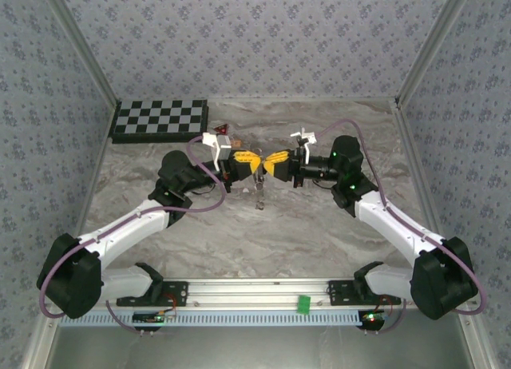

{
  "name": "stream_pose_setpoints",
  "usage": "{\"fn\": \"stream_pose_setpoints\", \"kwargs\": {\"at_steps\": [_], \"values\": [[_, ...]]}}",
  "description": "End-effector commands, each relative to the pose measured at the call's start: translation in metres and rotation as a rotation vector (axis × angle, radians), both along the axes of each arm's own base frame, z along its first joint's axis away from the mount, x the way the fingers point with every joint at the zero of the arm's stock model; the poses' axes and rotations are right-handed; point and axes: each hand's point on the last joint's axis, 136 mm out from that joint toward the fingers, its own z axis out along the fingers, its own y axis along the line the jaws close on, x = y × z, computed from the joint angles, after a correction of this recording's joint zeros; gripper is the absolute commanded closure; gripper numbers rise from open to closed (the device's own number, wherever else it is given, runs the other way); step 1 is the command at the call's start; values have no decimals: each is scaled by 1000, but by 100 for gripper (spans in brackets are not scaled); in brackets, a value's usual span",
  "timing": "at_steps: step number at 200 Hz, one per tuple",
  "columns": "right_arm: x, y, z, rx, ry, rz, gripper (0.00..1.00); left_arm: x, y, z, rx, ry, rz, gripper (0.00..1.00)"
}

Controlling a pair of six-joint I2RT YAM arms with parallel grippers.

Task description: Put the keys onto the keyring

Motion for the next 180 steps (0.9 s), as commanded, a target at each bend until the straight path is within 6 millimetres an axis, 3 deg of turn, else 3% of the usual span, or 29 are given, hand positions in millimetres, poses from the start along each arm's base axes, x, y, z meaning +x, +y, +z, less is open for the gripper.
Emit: {"fn": "stream_pose_setpoints", "kwargs": {"at_steps": [1,119,151,180], "values": [[-5,0,-5,-9,3,21,86,-5,3,24,-58,-65,6,100],[-10,14,-15,-34,14,45,85,-7,0,22,-74,-55,-25,100],[-4,5,-10,-27,-5,-13,73,-8,0,21,-66,-56,-29,100],[-1,-9,-4,-14,-33,-76,68,-8,0,21,-66,-54,-27,100]]}}
